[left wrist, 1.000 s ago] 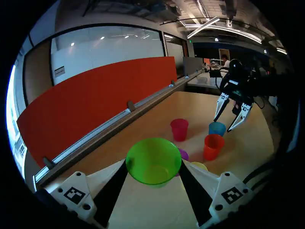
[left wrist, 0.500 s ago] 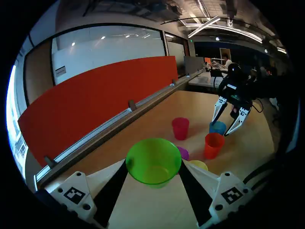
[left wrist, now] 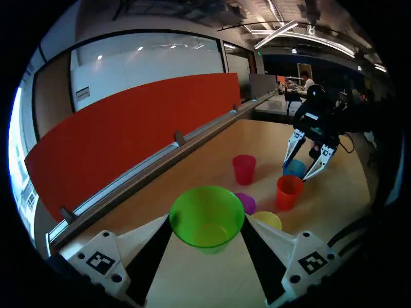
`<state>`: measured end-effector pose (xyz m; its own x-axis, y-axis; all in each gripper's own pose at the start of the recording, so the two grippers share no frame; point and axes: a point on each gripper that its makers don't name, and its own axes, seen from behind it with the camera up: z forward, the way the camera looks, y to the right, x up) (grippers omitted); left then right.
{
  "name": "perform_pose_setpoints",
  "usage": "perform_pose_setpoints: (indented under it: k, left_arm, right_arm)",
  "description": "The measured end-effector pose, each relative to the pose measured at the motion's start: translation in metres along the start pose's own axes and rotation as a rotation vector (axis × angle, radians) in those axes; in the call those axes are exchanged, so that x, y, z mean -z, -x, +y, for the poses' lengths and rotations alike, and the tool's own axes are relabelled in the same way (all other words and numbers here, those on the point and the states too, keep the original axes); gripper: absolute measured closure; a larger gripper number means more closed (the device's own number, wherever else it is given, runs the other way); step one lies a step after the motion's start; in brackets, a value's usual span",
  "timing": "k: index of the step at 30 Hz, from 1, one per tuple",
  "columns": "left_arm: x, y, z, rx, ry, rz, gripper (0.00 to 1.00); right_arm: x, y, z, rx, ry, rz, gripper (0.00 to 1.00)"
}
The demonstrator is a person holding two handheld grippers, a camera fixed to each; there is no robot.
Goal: Pour water
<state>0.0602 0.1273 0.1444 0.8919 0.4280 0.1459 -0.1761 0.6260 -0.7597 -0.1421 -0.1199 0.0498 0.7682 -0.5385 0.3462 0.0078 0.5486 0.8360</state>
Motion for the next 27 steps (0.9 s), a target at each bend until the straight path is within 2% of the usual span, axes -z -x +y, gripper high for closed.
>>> perform_pose_setpoints:
  k: [14, 23, 27]
  left_arm:
    - [-0.001, 0.004, 0.001, 0.001, -0.003, -0.003, 0.12]
    - [-0.001, 0.004, 0.002, 0.007, -0.009, 0.004, 0.12]
    - [0.001, 0.002, 0.003, 0.008, -0.011, 0.009, 0.12]
  right_arm:
    - [-0.001, -0.003, 0.001, -0.012, 0.014, 0.034, 0.09]
    - [0.005, -0.015, 0.004, -0.062, 0.033, 0.107, 0.09]
    - [0.010, -0.025, 0.003, -0.066, 0.042, 0.143, 0.09]
